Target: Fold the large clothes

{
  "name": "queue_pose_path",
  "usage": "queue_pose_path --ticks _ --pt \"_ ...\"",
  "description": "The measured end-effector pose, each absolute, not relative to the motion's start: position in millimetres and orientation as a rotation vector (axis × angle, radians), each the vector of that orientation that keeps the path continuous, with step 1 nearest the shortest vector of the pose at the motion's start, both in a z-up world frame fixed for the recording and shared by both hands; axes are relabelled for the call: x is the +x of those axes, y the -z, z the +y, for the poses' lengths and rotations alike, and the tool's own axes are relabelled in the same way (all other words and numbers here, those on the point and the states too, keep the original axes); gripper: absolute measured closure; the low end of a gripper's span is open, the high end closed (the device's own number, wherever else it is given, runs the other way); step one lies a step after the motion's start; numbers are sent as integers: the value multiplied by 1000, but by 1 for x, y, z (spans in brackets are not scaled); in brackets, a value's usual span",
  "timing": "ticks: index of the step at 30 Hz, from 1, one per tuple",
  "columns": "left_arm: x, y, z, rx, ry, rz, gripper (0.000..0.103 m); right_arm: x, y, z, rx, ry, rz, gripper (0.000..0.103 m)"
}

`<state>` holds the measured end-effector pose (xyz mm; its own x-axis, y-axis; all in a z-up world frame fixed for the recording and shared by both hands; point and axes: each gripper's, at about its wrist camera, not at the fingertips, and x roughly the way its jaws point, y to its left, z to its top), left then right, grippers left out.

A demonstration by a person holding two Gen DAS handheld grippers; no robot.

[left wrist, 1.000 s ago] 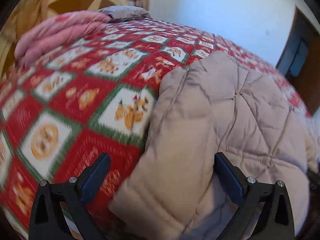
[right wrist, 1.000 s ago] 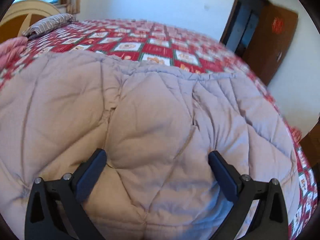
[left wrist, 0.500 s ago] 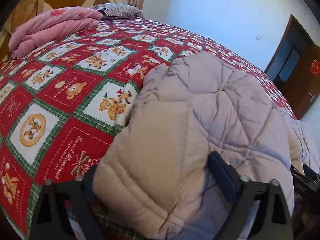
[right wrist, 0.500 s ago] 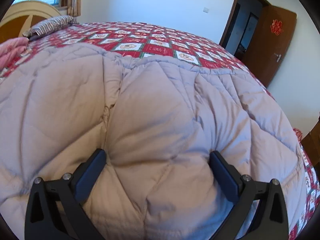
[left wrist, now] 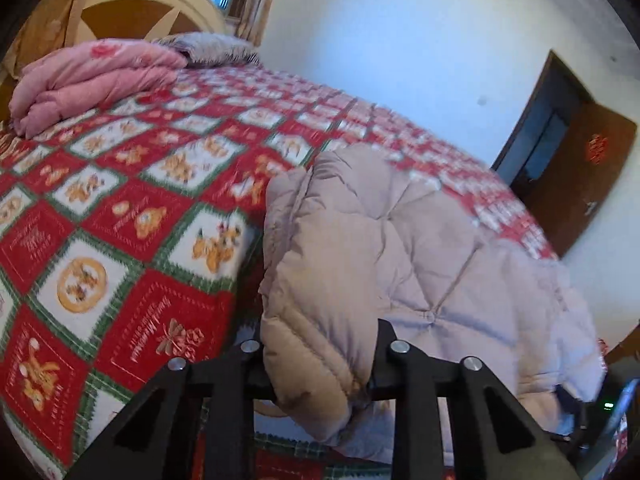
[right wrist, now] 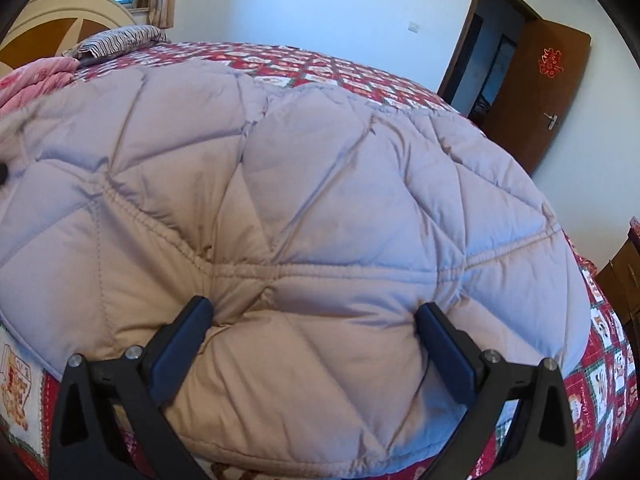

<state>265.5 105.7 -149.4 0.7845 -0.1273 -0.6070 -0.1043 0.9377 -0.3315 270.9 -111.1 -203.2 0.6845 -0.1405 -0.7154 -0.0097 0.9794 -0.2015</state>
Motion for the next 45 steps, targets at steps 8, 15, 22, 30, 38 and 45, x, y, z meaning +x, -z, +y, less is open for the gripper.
queue_pose_path --ticks 8,15,22,30,38,45 --pt "244 145 149 -424 37 635 78 258 201 -94 -187 76 818 0" --pt "223 140 208 -462 -54 603 79 242 203 -34 -234 -17 770 0" --pt "212 98 194 -345 -50 532 79 237 195 -29 -205 -121 784 0" --pt "208 18 89 -109 88 358 79 225 148 -164 0 6 699 0" --pt "213 4 -45 97 318 293 79 219 156 -287 192 253 733 0" --pt "222 40 -146 194 507 393 79 204 154 -346 224 355 735 0"
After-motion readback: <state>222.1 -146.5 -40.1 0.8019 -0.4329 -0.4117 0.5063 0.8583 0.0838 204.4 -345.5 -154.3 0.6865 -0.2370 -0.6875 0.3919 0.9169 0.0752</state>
